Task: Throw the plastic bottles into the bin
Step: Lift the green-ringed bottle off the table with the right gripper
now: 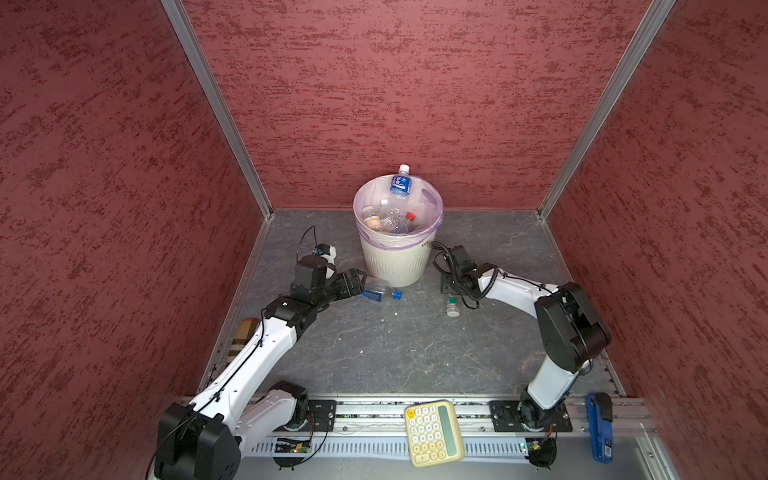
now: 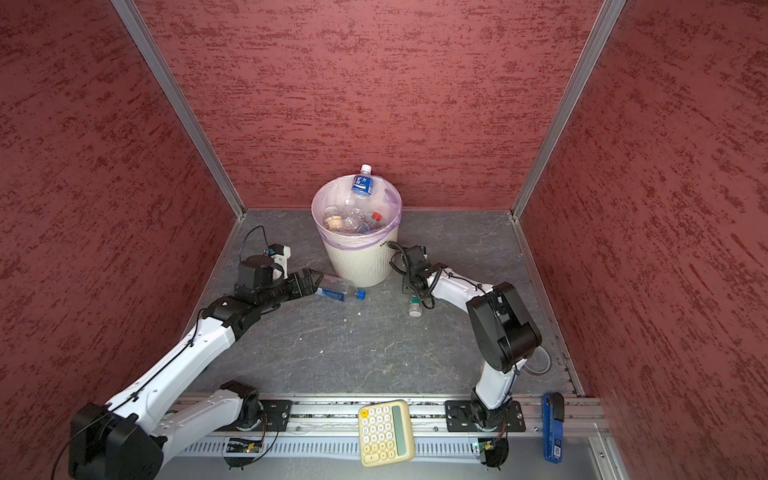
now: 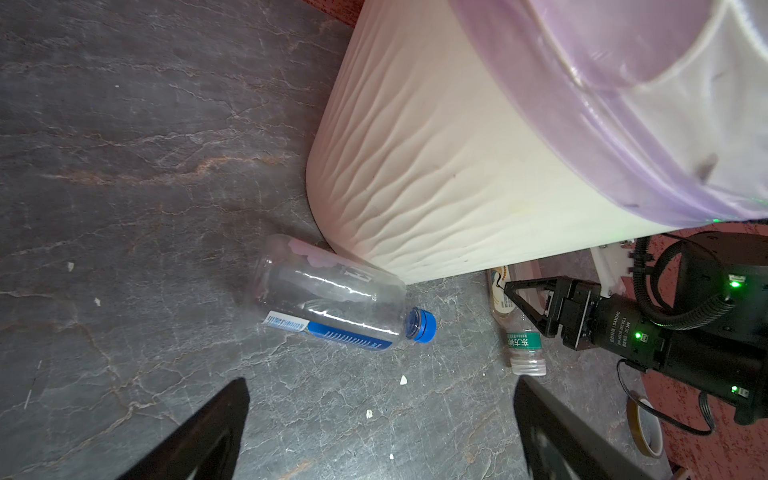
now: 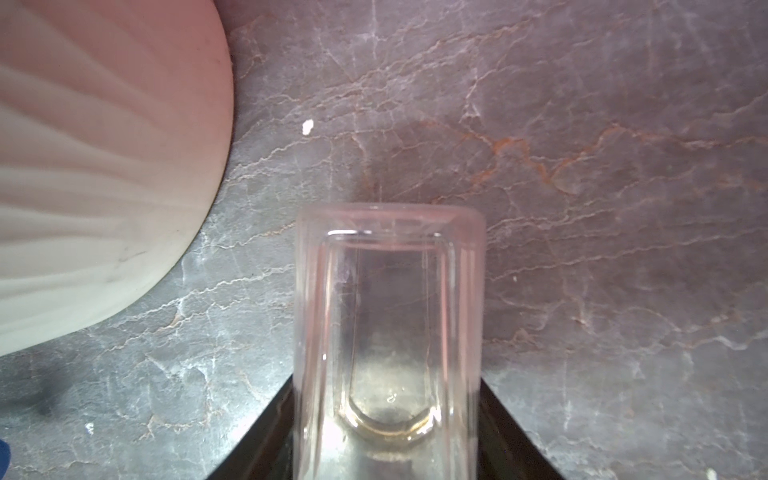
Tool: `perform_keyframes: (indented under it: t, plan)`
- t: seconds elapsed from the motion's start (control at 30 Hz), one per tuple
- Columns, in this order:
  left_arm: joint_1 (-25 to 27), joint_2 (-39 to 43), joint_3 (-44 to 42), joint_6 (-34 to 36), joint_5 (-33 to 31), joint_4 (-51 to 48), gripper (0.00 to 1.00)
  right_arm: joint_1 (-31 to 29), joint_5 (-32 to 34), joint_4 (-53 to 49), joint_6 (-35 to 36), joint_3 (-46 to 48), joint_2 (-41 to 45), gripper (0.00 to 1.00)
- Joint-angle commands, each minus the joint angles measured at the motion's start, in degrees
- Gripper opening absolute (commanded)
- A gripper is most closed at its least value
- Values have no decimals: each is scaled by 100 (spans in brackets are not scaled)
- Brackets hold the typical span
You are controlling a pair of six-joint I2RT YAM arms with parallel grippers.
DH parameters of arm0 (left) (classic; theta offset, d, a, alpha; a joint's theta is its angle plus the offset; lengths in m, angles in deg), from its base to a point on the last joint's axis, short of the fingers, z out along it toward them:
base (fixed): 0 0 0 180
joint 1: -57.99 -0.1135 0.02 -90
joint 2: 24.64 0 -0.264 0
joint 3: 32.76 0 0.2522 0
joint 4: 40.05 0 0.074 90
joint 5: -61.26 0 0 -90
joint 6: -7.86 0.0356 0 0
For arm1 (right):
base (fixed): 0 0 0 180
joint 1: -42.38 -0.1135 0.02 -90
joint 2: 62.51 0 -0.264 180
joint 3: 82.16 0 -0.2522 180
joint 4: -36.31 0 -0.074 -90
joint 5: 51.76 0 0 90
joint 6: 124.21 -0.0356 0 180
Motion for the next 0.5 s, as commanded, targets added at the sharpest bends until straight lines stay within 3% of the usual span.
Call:
perform_keyframes:
  t: [0.0, 0.37, 0.47]
  plan:
    - [165, -92, -63, 46, -36, 4, 99, 38, 135, -45, 90, 168, 219, 53]
    - [622, -115, -379, -188, -228, 126, 99, 31, 44, 175, 117, 611, 990, 38]
    - [734, -166, -387, -208, -267, 134, 100, 25, -10, 246, 104, 770, 1270, 38]
